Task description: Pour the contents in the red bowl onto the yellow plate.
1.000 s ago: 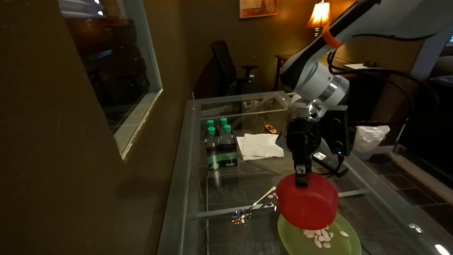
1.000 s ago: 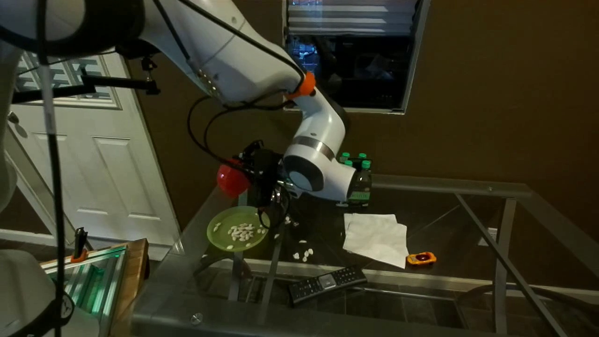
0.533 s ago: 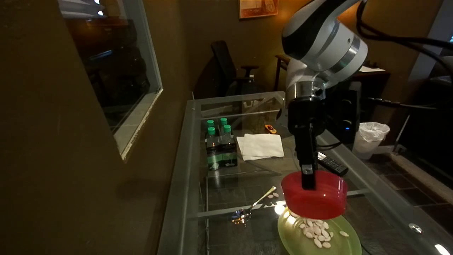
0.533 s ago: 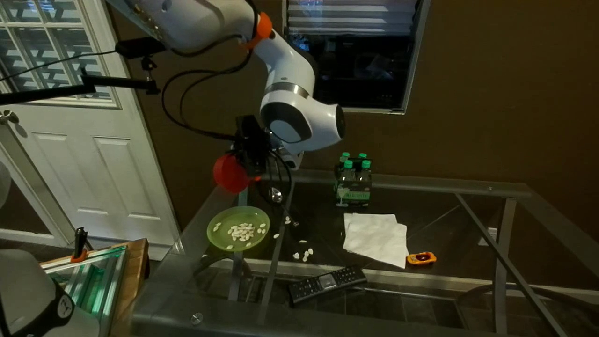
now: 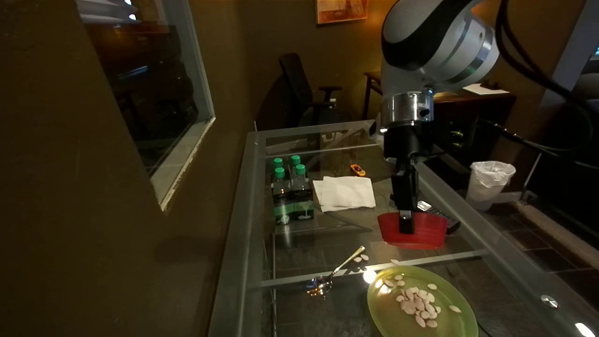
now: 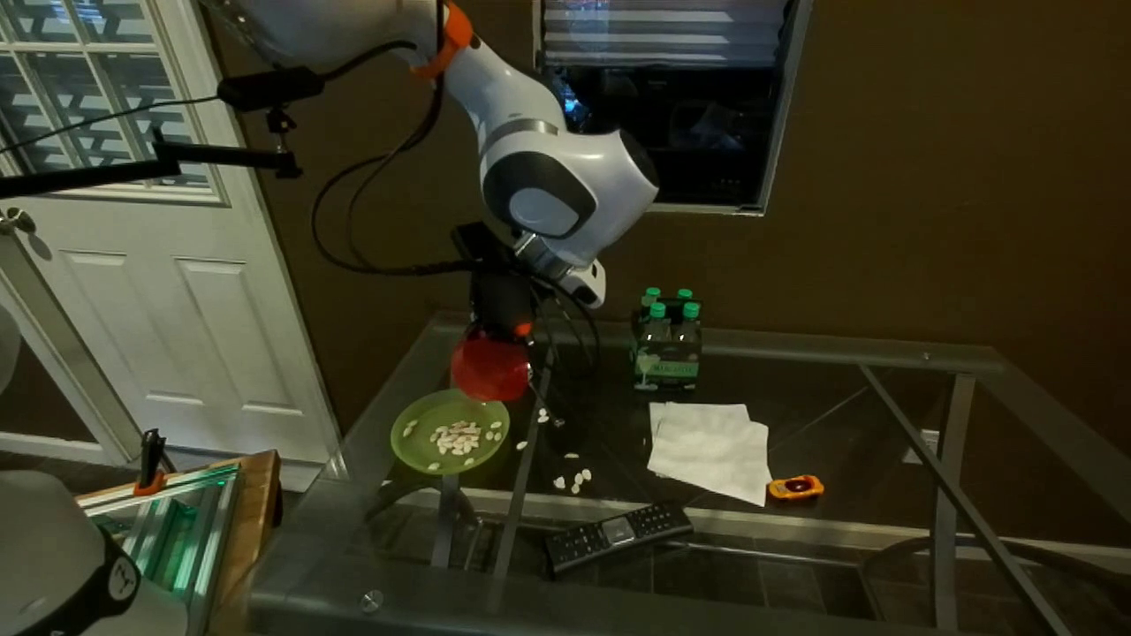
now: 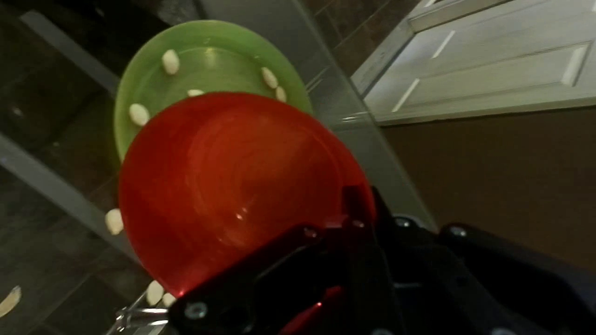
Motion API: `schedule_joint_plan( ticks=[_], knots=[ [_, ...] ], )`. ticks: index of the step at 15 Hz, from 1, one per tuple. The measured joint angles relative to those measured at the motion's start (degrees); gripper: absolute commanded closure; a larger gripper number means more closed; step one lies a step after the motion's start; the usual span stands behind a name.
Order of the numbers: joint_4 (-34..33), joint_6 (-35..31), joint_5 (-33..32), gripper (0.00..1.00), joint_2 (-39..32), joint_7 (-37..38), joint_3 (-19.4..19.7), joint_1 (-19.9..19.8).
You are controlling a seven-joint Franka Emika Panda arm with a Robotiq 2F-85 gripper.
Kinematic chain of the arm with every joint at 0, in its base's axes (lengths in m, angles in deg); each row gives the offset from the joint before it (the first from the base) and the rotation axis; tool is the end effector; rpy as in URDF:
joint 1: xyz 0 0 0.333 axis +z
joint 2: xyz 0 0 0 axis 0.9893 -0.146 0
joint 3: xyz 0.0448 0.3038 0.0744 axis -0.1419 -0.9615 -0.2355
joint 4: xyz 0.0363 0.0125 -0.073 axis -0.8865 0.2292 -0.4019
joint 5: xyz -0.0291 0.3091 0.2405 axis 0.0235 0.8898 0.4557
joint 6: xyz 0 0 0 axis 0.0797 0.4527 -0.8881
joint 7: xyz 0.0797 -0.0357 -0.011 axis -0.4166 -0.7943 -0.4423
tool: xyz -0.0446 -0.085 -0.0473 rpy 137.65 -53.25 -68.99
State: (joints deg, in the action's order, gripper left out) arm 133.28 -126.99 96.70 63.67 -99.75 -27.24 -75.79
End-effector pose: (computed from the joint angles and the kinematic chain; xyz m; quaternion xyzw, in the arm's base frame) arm 0.5177 0.1199 0.3064 -0.9264 -0.1872 0.1859 0.2685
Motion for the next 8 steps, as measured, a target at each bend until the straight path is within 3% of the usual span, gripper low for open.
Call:
schedule_joint_plan(
  ticks=[8],
  knots=[
    [0.1,-25.8,-18.7,0.99,-5.4,4.8,-2.5,1.0]
  ],
)
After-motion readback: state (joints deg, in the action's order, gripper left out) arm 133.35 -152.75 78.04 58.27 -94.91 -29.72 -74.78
